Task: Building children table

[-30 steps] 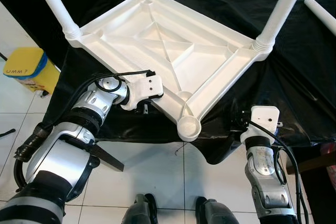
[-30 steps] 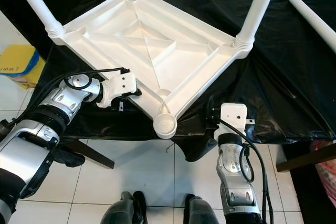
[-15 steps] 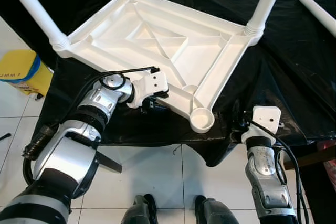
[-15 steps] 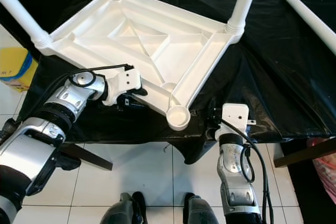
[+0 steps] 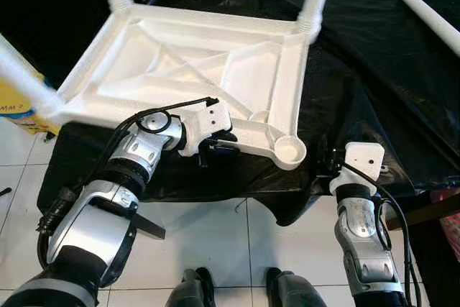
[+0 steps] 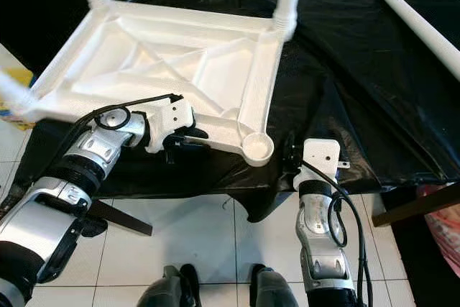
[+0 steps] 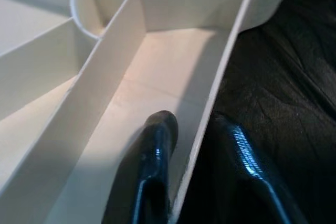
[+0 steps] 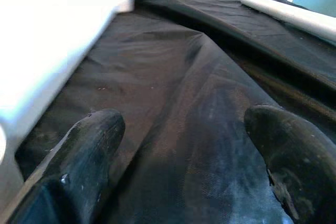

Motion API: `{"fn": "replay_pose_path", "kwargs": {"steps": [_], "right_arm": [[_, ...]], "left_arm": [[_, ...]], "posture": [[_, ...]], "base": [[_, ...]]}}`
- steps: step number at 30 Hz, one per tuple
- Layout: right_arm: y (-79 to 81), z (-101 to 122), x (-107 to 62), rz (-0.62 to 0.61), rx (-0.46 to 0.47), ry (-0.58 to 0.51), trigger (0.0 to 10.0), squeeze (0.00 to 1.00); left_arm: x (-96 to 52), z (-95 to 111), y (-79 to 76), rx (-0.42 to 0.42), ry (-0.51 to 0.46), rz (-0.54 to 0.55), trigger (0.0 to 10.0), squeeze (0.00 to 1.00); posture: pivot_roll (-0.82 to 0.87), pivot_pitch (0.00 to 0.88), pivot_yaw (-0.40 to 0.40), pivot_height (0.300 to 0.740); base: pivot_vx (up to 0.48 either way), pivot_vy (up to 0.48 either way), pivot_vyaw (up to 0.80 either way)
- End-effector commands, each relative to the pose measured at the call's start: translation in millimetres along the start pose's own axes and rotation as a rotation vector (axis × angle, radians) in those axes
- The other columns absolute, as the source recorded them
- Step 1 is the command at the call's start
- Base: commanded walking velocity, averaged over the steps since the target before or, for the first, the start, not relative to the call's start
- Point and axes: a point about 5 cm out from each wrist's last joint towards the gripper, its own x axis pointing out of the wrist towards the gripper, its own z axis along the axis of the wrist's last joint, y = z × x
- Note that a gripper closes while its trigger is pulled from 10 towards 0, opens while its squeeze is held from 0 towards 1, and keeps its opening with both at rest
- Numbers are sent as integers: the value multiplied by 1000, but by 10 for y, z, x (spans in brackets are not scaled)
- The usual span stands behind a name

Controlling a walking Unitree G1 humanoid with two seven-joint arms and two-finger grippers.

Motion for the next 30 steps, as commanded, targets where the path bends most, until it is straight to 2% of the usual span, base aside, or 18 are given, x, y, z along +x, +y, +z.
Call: {"fn": "replay_pose_path", "kwargs": {"steps": [1, 5, 6, 7, 8, 12, 13, 14, 17, 19, 20, 21, 24, 26, 27, 30], "right_arm": [[6, -56, -23, -5, -4, 29, 10000, 0], [18, -55, -3, -4, -1, 28, 10000, 0], [24, -55, 8, -3, 0, 28, 10000, 0], [24, -55, 8, -3, 0, 28, 10000, 0], [27, -54, 19, -2, 1, 27, 10000, 0], [26, -53, 38, -4, 2, 25, 10000, 0], [11, -38, 66, -14, 1, 17, 10000, 0], [11, -38, 66, -14, 1, 17, 10000, 0], [-17, -24, 109, -33, 2, 11, 10000, 0], [-17, -24, 109, -33, 2, 11, 10000, 0], [-21, -22, 120, -36, 3, 9, 10000, 0], [-17, -20, 132, -38, 4, 8, 10000, 0], [-3, -15, 152, -37, 8, 5, 10000, 0], [17, -9, 170, -33, 12, 0, 10000, 0], [27, -4, 182, -30, 14, -3, 10000, 0], [40, 13, 211, -27, 21, -11, 10000, 0]], "left_arm": [[-87, -363, 30, -164, 76, 253, 0, 0], [-74, -357, 11, -172, 58, 300, 0, 0], [-47, -362, -11, -177, 57, 316, 7490, 0], [-47, -362, -11, -177, 57, 316, 7490, 0], [-7, -351, -43, -166, 50, 328, 10000, 0], [48, -323, -89, -149, 29, 343, 10000, 0], [68, -235, -122, -145, -29, 346, 10000, 0], [68, -235, -122, -145, -29, 346, 10000, 0], [50, -176, -150, -214, -88, 354, 10000, 0], [50, -176, -150, -214, -88, 354, 10000, 0], [40, -168, -150, -240, -105, 363, 10000, 635], [32, -168, -159, -250, -108, 366, 10000, 1000], [25, -173, -176, -252, -104, 369, 10000, 1000], [16, -182, -191, -224, -75, 378, 10000, 1000], [-10, -166, -180, -213, -73, 394, 10000, 0], [-73, -122, -134, -204, -86, 441, 10000, 0]], "posture": [[-14, 223, 55, 740], [-7, 224, 49, 740], [-6, 225, 49, 740], [-6, 225, 49, 740], [-5, 224, 45, 740], [-6, 223, 45, 740], [-7, 221, 44, 740], [-7, 221, 44, 740], [-5, 216, 39, 740], [-5, 216, 39, 740], [-1, 213, 36, 740], [2, 212, 33, 740], [5, 210, 29, 740], [8, 207, 28, 740], [12, 203, 24, 740], [13, 197, 22, 740]], "base": [[0, 0, 0], [0, 0, 0], [0, 0, 0], [0, 0, 0], [0, 0, 0], [0, 0, 0], [0, 0, 0], [0, 0, 0], [0, 0, 0], [0, 0, 0], [0, 0, 0], [0, 0, 0], [0, 0, 0], [0, 0, 0], [0, 0, 0], [0, 0, 0]]}}
